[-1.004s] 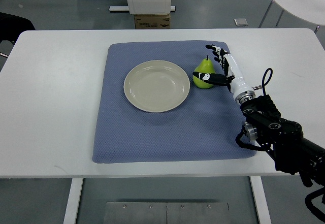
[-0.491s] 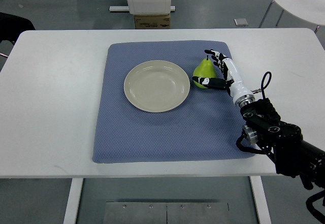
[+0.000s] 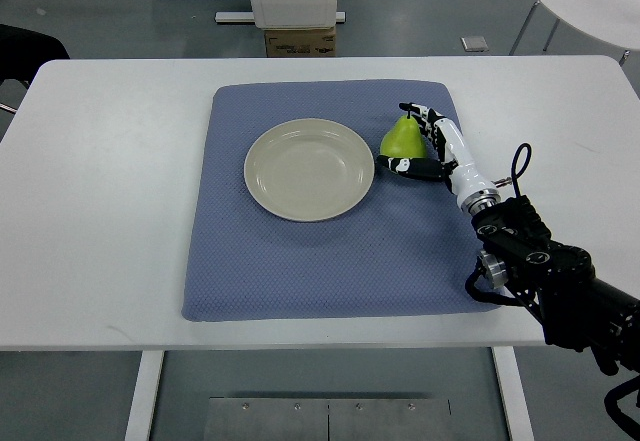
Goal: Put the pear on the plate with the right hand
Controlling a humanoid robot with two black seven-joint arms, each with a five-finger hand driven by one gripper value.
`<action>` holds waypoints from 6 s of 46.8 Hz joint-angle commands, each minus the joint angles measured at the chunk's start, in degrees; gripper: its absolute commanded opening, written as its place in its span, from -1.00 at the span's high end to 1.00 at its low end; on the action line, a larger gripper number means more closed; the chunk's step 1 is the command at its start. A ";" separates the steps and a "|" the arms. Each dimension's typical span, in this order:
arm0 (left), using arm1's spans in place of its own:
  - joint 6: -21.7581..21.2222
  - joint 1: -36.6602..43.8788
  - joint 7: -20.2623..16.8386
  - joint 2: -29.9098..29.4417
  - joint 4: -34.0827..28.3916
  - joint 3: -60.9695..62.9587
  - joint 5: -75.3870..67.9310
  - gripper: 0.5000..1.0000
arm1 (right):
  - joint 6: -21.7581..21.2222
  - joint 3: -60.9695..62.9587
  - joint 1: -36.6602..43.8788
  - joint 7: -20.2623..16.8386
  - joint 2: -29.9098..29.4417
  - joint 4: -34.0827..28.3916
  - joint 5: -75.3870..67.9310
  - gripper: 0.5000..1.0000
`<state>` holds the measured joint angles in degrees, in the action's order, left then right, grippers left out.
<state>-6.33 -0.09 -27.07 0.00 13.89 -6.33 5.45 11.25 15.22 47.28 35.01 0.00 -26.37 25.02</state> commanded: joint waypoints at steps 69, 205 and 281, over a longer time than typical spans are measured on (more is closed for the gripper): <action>0.00 0.00 0.00 0.00 0.00 0.00 0.00 -1.00 | -0.17 -3.00 11.69 -0.01 0.00 -1.58 -0.50 1.00; 0.00 0.00 0.00 0.00 0.00 0.00 0.00 -1.00 | -1.40 -12.23 6.24 -0.01 0.00 -10.55 -0.59 -0.99; 0.00 0.00 0.00 0.00 0.00 0.00 0.00 -1.00 | -7.56 15.88 5.27 -10.22 5.18 -3.52 -8.67 -1.00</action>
<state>-6.33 -0.09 -27.08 0.00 13.89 -6.33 5.45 3.61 29.20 52.68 26.16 5.11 -29.87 16.43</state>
